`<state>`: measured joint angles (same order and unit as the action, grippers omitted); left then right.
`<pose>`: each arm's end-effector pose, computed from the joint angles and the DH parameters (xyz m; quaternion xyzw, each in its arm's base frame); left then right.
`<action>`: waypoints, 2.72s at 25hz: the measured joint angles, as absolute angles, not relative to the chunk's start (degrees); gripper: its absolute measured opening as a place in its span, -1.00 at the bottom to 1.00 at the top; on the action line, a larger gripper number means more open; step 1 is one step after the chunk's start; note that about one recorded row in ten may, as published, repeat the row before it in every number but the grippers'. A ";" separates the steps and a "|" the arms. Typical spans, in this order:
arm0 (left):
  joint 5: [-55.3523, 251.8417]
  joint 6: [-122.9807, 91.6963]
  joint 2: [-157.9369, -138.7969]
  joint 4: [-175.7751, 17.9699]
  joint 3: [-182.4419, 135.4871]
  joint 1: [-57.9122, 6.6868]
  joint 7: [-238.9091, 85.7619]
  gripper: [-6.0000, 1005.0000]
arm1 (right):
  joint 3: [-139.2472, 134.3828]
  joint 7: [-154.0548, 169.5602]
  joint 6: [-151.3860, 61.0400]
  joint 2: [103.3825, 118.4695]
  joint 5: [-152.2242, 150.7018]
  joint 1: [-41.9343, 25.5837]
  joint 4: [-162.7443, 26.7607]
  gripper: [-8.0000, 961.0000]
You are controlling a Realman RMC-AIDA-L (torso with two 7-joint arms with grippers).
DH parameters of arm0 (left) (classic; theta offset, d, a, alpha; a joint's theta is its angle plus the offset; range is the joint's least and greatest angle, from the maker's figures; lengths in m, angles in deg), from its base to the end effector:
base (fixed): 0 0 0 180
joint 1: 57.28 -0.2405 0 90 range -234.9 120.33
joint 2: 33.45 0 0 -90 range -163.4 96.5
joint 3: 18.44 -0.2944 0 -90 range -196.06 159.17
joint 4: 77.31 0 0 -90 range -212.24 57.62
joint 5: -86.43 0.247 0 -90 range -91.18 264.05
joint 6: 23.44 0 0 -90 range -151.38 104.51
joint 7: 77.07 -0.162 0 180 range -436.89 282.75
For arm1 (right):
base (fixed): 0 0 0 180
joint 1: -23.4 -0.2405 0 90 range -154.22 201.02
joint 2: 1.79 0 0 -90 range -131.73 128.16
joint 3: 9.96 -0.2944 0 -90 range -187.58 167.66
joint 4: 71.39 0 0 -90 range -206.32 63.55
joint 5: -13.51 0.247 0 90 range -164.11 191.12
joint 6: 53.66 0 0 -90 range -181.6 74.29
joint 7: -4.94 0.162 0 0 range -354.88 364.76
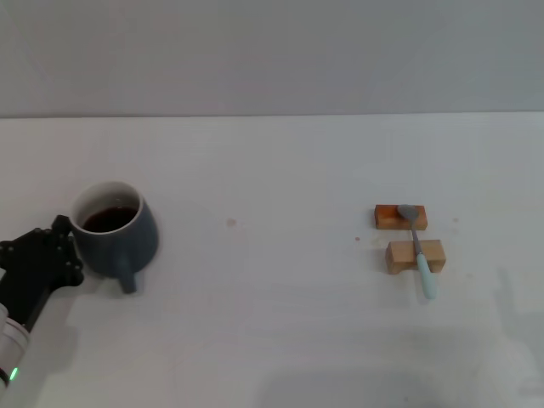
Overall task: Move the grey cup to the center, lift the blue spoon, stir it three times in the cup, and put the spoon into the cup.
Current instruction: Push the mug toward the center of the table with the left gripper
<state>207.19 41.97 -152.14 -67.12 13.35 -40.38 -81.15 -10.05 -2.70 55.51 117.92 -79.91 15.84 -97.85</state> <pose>-0.4245 0.3129 -0.0813 -0.7443 -0.2054 -0.1803 0.6094 0.3329 0.1984 -0.0713 -0.5993 0.1395 0.4443 0.6511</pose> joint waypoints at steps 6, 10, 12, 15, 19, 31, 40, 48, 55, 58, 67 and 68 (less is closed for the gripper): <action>207.22 42.23 -152.14 -65.90 10.34 -40.32 -81.80 -0.99 | -10.05 -2.71 55.49 117.92 -79.92 15.84 -97.93 0.35; 206.77 41.67 -152.05 -66.54 10.82 -40.06 -83.98 -0.99 | -10.05 -2.71 55.58 117.92 -79.92 15.84 -97.93 0.35; 206.75 41.65 -152.01 -66.69 10.98 -39.99 -84.01 -0.99 | -10.05 -2.71 55.60 117.92 -79.91 15.84 -97.92 0.36; 206.66 40.37 -151.89 -67.52 13.30 -38.96 -84.05 -0.99 | -9.99 -2.71 55.63 117.92 -79.92 15.84 -97.84 0.36; 206.71 37.12 -151.94 -67.74 14.69 -37.21 -84.07 -0.99 | -9.96 -2.71 55.65 117.92 -79.91 15.84 -97.84 0.36; 207.12 36.72 -152.10 -66.40 12.77 -36.22 -84.11 -0.99 | -9.96 -2.71 55.62 117.92 -79.91 15.84 -97.84 0.35; 207.19 36.87 -152.25 -62.77 6.93 -36.26 -84.11 -0.99 | -9.96 -2.70 55.41 117.92 -79.92 15.85 -97.99 0.35; 206.94 36.91 -152.22 -62.63 6.20 -36.44 -84.10 -0.99 | -9.90 -2.70 55.60 117.92 -79.92 15.85 -98.02 0.36; 206.73 36.50 -152.11 -65.22 8.69 -34.37 -84.10 -0.99 | -9.87 -2.70 55.53 117.92 -79.92 15.85 -98.02 0.35; 207.01 36.48 -152.25 -64.84 8.22 -33.89 -84.10 -0.99 | -9.87 -2.70 55.54 117.92 -79.92 15.85 -98.01 0.35; 207.17 35.88 -152.43 -63.16 6.19 -33.64 -84.07 -0.99 | -9.87 -2.70 55.43 117.92 -79.92 15.65 -98.01 0.35; 207.19 35.73 -152.45 -62.88 5.57 -33.72 -84.06 -0.99 | -9.87 -2.70 55.42 117.92 -79.92 15.60 -98.01 0.35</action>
